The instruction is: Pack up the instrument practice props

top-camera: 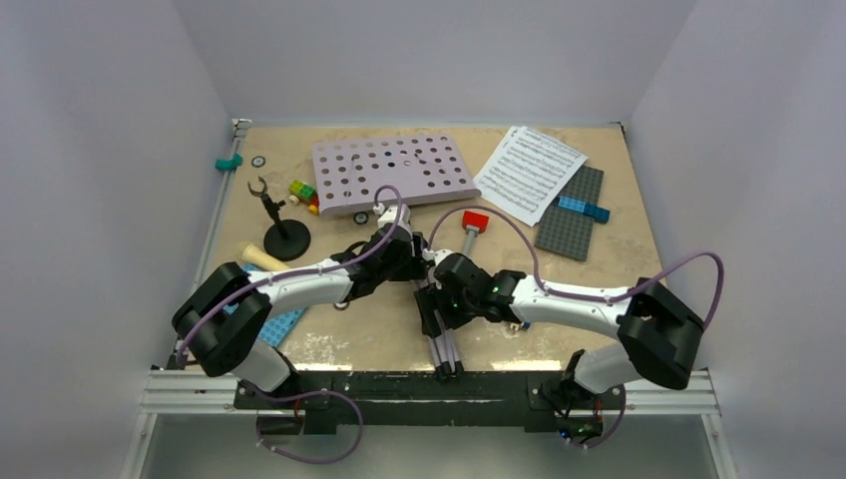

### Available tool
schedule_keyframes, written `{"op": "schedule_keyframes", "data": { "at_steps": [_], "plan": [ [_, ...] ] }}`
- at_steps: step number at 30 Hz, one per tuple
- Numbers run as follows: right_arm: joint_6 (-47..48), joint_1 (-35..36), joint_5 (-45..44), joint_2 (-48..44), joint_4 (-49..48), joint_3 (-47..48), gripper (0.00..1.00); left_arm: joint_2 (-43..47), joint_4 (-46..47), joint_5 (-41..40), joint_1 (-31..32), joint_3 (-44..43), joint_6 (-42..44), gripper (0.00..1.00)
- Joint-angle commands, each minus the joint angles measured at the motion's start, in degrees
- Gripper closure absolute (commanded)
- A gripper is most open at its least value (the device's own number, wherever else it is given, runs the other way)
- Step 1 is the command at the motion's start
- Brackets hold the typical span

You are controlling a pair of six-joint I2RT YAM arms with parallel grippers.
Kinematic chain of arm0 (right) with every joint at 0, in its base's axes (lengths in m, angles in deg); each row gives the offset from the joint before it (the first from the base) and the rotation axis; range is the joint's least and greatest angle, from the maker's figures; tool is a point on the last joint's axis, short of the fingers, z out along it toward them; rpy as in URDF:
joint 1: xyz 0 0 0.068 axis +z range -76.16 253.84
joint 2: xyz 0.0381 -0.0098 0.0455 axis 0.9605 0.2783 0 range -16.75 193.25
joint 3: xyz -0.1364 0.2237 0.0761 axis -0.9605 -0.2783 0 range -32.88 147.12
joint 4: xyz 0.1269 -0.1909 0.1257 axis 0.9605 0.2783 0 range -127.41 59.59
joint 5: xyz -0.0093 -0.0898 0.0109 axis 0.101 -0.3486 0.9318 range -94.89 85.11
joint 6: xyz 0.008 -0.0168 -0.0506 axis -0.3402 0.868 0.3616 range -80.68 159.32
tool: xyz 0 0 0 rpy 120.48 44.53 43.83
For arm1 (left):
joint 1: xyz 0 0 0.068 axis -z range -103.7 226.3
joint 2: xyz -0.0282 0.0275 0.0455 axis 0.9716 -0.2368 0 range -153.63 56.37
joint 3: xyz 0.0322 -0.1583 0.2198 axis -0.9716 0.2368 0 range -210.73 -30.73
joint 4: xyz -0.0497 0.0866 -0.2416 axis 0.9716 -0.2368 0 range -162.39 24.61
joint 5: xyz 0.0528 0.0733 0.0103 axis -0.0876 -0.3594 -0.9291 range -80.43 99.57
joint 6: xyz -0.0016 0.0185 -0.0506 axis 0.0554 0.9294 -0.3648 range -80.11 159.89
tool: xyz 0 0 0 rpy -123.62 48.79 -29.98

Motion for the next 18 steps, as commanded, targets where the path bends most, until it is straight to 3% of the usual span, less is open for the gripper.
{"op": "schedule_keyframes", "data": {
  "at_steps": [1,10,18],
  "plan": [
    [1.8,0.1,-3.7,-5.8,4.7,1.9,0.18,6.2,-1.1,-1.5,0.2,-1.1,2.7,0.27],
    [6.7,-0.1,-15.1,-19.8,16.0,7.3,0.18,19.3,-12.4,-3.9,0.2,-5.8,7.7,0.07],
    [10.0,-0.1,-21.6,-38.0,3.7,-3.8,0.18,38.9,-15.8,-7.7,0.6,1.2,9.7,0.04]
  ]
}}
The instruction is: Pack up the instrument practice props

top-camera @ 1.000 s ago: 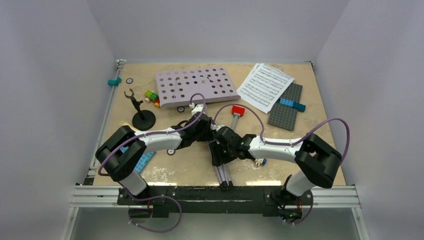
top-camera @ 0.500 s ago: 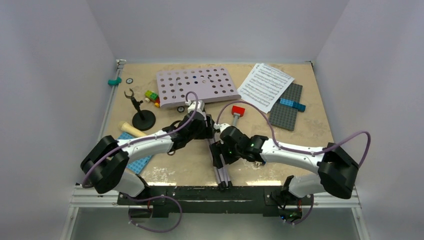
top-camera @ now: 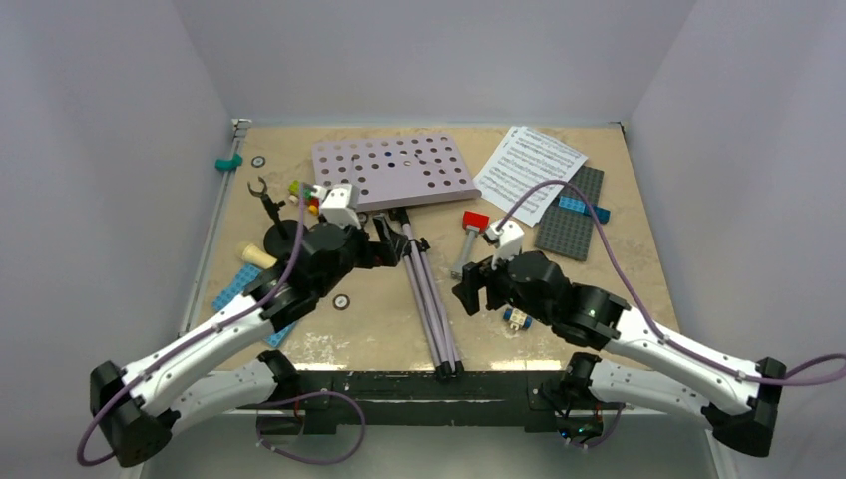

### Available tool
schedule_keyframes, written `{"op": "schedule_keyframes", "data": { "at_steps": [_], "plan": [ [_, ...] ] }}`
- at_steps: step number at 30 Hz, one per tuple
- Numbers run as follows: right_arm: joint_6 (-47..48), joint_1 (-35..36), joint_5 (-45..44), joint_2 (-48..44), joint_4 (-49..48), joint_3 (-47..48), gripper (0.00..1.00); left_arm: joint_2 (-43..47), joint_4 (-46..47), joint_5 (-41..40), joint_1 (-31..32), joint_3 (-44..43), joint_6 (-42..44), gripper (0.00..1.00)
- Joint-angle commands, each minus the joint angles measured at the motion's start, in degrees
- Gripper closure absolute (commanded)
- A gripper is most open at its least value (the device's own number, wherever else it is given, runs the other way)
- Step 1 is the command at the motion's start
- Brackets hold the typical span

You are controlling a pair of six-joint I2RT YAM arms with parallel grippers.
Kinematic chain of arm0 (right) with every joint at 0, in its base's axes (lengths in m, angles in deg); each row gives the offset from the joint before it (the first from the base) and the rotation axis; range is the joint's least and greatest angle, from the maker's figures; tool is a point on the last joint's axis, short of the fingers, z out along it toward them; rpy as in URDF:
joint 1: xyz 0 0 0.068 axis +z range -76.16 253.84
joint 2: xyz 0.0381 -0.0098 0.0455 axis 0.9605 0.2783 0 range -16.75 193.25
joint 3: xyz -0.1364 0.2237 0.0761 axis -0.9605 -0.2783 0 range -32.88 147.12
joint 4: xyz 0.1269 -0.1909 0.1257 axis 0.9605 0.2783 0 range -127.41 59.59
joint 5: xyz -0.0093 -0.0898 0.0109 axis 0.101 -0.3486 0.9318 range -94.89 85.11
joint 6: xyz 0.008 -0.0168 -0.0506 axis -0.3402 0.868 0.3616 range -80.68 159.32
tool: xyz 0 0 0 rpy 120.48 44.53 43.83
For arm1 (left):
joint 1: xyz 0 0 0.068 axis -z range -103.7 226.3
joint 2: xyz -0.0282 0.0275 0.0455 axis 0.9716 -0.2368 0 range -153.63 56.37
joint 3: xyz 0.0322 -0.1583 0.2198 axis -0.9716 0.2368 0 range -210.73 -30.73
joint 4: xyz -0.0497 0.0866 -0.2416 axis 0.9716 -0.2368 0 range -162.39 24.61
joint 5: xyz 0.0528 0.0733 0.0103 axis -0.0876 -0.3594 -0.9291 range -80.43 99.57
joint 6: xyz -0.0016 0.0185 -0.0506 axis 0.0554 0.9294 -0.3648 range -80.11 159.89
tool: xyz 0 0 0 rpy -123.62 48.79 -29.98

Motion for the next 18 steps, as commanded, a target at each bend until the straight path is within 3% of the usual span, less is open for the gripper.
{"op": "schedule_keyframes", "data": {
  "at_steps": [1,5,9,15,18],
  "plan": [
    [2.4,-0.1,-5.4,-8.9,-9.0,-8.6,0.18,10.5,-2.5,-4.0,1.1,5.1,2.3,0.00],
    [2.0,-0.1,-6.3,-17.7,-16.7,-16.3,0.18,17.8,-7.0,-7.9,2.1,9.1,-3.4,0.00],
    [0.9,-0.1,-11.9,-23.2,-19.5,-20.0,0.17,17.7,-16.4,-8.5,2.1,7.2,-6.5,0.00],
    [0.7,-0.1,-15.0,-25.2,-21.9,-21.5,0.16,19.2,-17.6,-9.5,2.1,8.1,-8.9,0.00],
    [-1.3,-0.1,-14.7,-24.2,-20.7,-20.8,0.08,17.8,-19.4,-11.3,2.1,6.0,-10.1,0.00]
  ]
}}
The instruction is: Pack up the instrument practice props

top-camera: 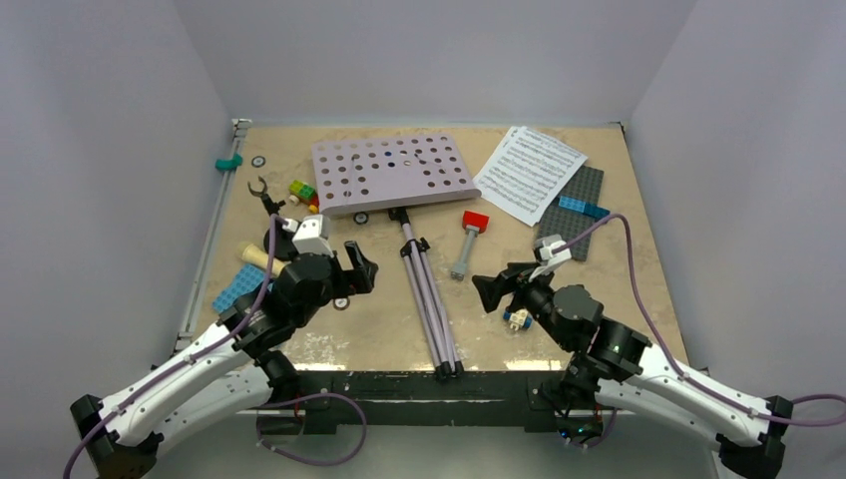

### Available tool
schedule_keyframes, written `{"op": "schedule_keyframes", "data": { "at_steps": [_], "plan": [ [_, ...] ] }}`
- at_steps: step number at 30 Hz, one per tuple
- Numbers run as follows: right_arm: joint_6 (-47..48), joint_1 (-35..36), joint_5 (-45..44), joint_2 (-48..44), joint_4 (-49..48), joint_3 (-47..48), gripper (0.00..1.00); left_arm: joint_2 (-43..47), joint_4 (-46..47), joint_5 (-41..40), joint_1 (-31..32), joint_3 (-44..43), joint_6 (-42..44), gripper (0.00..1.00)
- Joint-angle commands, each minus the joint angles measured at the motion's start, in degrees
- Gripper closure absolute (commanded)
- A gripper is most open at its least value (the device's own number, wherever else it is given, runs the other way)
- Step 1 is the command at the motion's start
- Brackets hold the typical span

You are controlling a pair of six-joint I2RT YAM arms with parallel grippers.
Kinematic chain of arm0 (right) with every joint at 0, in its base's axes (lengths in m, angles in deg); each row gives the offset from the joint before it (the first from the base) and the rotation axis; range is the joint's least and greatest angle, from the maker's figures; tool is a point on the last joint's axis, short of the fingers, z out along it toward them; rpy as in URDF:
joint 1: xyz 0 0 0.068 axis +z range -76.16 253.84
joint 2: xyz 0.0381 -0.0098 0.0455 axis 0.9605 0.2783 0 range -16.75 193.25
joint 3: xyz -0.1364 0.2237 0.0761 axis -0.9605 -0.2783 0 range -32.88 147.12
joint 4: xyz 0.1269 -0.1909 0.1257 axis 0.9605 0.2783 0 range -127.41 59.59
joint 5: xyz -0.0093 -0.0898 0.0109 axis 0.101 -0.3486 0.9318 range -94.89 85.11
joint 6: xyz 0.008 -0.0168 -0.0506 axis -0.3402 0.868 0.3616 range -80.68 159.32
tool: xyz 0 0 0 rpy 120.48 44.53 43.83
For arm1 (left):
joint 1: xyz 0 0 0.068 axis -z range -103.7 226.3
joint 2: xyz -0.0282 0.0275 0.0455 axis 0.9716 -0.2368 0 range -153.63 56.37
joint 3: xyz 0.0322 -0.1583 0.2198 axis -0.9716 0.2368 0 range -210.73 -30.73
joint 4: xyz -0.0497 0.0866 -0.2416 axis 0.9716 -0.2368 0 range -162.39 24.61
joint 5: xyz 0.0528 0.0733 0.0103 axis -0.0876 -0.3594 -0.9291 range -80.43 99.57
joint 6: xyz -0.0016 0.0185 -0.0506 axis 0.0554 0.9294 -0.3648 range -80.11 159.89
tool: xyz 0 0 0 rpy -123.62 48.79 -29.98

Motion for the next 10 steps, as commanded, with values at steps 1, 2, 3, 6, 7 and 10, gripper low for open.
{"op": "schedule_keyframes", "data": {
  "at_steps": [1,2,3,6,7,10],
  "plan": [
    [-2.1,-0.1,-1.7,1.2,-1.9,0.8,0.07,-1.4,-3.9,-3.7,0.3,-3.3,-3.2,0.00],
    [-2.3,0.0,-0.6,1.6,-0.2,2.2,0.06,-2.1,-5.2,-4.1,0.3,-4.3,-3.4,0.00],
    [-2.4,0.0,0.1,2.1,0.5,3.1,0.05,-2.8,-6.0,-4.6,0.3,-5.0,-3.5,0.00],
    [-2.2,0.0,0.3,2.1,2.9,4.9,0.04,-2.6,-6.0,-4.7,0.3,-5.3,-2.3,0.00],
    [-2.0,0.0,-0.1,1.7,2.8,5.0,0.04,-1.9,-5.5,-4.6,0.3,-4.9,-1.9,0.00],
    [-1.1,0.0,-1.0,-0.5,1.2,4.5,0.03,-0.8,-5.1,-4.8,0.2,-3.9,-1.5,0.00]
  ]
}}
